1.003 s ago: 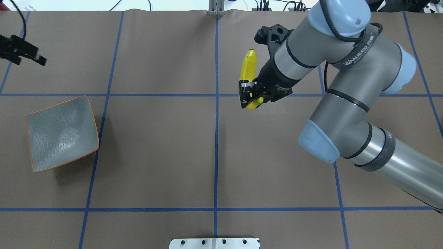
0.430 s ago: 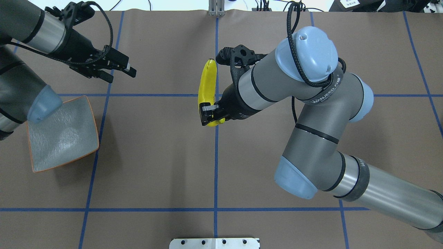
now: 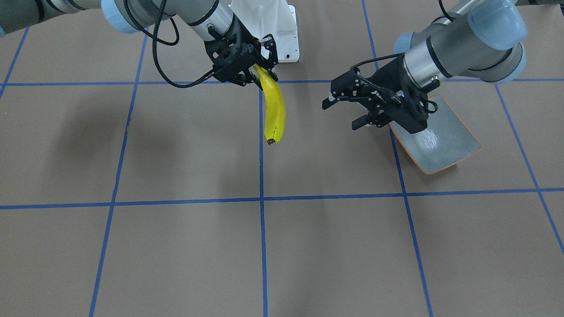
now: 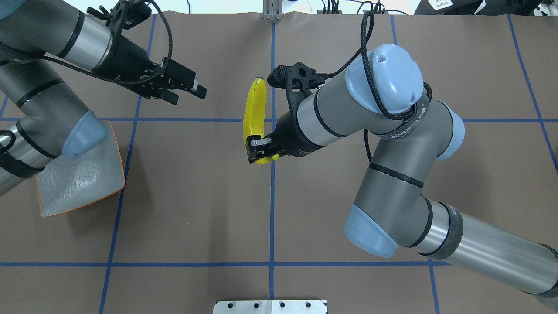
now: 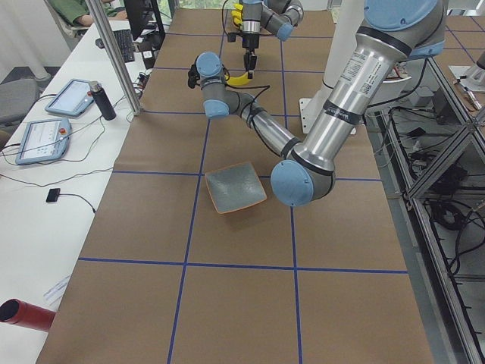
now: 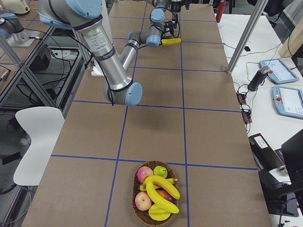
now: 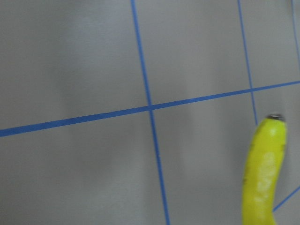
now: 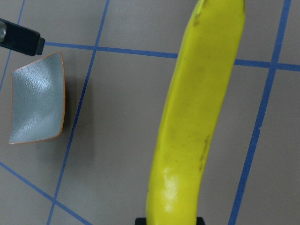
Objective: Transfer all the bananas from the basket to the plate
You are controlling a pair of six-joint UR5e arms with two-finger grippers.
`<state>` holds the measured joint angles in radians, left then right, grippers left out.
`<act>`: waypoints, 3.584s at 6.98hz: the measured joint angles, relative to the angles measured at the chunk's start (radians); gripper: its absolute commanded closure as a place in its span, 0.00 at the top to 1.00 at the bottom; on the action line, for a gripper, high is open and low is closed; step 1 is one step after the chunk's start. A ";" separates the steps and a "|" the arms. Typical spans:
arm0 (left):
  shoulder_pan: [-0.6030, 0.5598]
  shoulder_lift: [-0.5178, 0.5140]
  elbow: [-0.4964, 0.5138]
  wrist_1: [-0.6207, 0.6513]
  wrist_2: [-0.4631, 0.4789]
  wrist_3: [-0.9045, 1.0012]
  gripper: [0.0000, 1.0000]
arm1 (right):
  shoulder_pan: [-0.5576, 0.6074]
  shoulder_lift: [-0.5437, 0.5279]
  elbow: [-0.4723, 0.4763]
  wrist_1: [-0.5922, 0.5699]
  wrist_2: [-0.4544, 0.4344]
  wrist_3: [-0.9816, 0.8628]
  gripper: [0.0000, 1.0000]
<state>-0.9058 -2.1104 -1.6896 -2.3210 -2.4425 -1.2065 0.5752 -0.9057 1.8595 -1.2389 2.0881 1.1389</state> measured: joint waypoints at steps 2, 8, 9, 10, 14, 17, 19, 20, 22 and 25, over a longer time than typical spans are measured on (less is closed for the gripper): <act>0.095 -0.027 -0.005 -0.113 0.153 -0.124 0.98 | 0.000 -0.002 0.002 0.016 0.000 0.001 0.00; 0.145 -0.061 0.055 -0.157 0.220 -0.179 0.98 | 0.001 -0.009 0.022 0.018 0.003 0.001 0.00; 0.145 -0.069 0.069 -0.157 0.220 -0.182 0.95 | 0.001 -0.010 0.026 0.019 0.004 0.001 0.00; 0.145 -0.073 0.076 -0.156 0.220 -0.187 0.93 | 0.001 -0.011 0.029 0.019 0.004 0.001 0.00; 0.170 -0.090 0.078 -0.158 0.218 -0.217 0.67 | -0.005 -0.012 0.030 0.019 0.003 0.001 0.00; 0.185 -0.088 0.085 -0.159 0.218 -0.219 0.59 | -0.005 -0.013 0.031 0.019 0.003 0.000 0.00; 0.186 -0.085 0.086 -0.159 0.218 -0.219 0.58 | -0.006 -0.016 0.032 0.019 0.001 0.000 0.00; 0.186 -0.085 0.087 -0.159 0.218 -0.219 0.58 | -0.007 -0.022 0.034 0.019 0.000 0.001 0.00; 0.186 -0.086 0.085 -0.159 0.218 -0.219 0.47 | -0.008 -0.025 0.036 0.019 0.001 0.000 0.00; 0.187 -0.088 0.084 -0.158 0.218 -0.222 0.00 | -0.008 -0.026 0.036 0.020 0.000 0.001 0.00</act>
<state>-0.7192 -2.1984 -1.6060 -2.4788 -2.2249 -1.4286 0.5675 -0.9312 1.8958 -1.2193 2.0883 1.1394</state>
